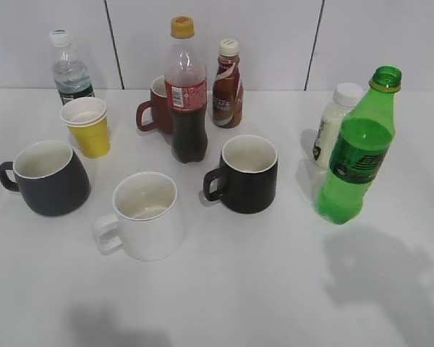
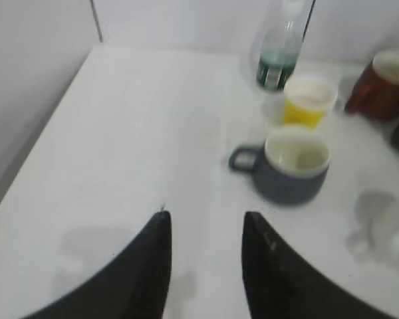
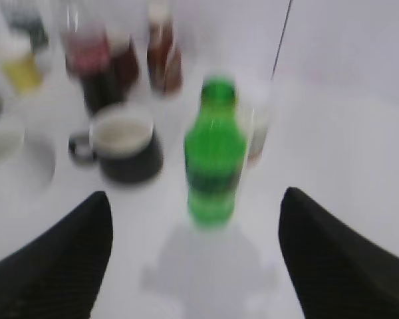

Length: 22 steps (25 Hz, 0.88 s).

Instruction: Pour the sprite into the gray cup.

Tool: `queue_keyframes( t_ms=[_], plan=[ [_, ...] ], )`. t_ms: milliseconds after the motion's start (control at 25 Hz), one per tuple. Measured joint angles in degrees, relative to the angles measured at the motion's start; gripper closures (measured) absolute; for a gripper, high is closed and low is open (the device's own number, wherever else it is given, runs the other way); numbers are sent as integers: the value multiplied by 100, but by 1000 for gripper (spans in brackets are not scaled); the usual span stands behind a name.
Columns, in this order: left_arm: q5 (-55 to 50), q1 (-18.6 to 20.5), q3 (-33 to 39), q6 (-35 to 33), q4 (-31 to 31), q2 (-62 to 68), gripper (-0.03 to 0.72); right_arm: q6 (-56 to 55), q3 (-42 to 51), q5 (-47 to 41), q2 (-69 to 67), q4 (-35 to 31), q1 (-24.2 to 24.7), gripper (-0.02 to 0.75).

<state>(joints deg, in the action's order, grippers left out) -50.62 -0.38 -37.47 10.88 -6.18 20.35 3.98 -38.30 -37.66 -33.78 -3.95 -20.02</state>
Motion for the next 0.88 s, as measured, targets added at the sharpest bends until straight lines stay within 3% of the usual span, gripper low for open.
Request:
queue_keyframes(
  t_ms=[120, 280, 560, 880],
  plan=[
    [-1085, 0, 0, 0, 0, -557, 399, -298, 38, -1567, 470, 39, 0, 158],
    [-1744, 0, 280, -206, 0, -1189, 396, -691, 492, -2375, 1173, 364, 0, 161],
    [-1138, 0, 615, -769, 488, -1770, 397, -1049, 818, -2122, 2147, 765, 0, 210],
    [-991, 0, 671, -812, 541, -1770, 397, -1060, 919, -2155, 2155, 906, 0, 271]
  ],
)
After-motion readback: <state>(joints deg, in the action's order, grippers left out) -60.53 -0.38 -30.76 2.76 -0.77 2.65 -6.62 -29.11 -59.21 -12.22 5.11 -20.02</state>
